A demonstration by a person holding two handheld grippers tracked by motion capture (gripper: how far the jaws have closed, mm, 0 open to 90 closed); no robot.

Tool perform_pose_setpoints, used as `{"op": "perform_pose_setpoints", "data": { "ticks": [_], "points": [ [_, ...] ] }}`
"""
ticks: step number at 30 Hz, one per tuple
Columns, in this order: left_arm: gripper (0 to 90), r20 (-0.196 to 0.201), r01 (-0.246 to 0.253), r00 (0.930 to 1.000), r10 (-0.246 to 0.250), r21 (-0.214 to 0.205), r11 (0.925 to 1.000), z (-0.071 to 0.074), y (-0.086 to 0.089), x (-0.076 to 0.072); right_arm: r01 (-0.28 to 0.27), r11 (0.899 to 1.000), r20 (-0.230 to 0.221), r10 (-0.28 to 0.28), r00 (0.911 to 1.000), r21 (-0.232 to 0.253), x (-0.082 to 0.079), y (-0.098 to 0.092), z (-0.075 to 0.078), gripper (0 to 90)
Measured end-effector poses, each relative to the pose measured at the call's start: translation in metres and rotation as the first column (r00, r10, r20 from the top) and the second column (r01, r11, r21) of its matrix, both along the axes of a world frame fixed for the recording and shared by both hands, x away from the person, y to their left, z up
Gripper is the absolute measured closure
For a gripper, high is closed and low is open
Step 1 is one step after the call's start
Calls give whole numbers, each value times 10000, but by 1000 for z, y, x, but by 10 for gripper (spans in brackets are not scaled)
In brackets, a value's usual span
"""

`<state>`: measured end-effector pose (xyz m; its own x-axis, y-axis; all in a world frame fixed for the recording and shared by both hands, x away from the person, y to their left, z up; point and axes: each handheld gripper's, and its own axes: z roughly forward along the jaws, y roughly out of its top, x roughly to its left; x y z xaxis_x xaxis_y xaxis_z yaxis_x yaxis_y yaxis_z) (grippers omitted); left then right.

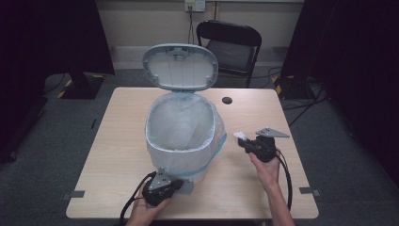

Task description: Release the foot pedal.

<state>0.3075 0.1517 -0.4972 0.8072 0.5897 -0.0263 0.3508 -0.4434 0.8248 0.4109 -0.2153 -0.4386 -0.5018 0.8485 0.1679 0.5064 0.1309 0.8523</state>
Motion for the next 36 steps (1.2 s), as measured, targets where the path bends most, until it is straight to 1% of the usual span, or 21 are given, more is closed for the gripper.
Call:
{"op": "perform_pose_setpoints", "data": {
  "ticks": [7, 8, 10, 12, 15, 22, 25, 28, 32, 34, 36],
  "points": [
    [900, 7, 23, 10000, -23, 2, 10000, 0, 0, 0, -6, 10000, 140, 5, 9999, 64, -4, -4, 8, 801],
    [900, 5, 27, 10000, -27, 1, 10000, 0, 0, 0, 48, 10000, 193, -48, 9998, 2, -5, -5, 10, 801],
    [900, 9, 24, 10000, -24, 6, 10000, 0, 0, 0, 73, 10000, 280, -72, 9996, -37, -7, -6, 17, 801],
    [900, 12, 20, 10000, -20, 8, 10000, 0, 0, 0, 51, 10000, 388, -54, 9992, 75, -9, -6, 23, 801],
    [900, 4, -7, 10000, 7, -3, 10000, 0, 0, 0, 1, 9999, 571, -7, 9984, 114, -12, -5, 33, 801],
    [900, 4, -6, 10000, 6, 1, 10000, 0, 0, 0, -113, 9998, 883, 100, 9960, 144, -12, -4, 47, 801],
    [900, 1, -22, 10000, 22, 2, 10000, 0, 0, 0, -96, 9999, 1320, 90, 9912, 37, -15, -2, 56, 800],
    [900, -1, -32, 10000, 32, 3, 10000, 0, 0, 0, -106, 9998, 1686, 71, 9857, 195, -18, -1, 70, 800],
    [900, -2, -32, 10000, 32, 3, 10000, 0, 0, 0, -203, 9995, 1937, 154, 9809, 232, -21, 1, 83, 800],
    [900, -3, -35, 10000, 35, 1, 10000, 0, 0, 0, -261, 9991, 2020, 187, 9792, 341, -21, 1, 88, 800],
    [900, -4, -36, 10000, 36, -1, 10000, 0, 0, 0, -295, 9990, 2074, 222, 9780, 324, -21, 2, 91, 800]
  ]
}}
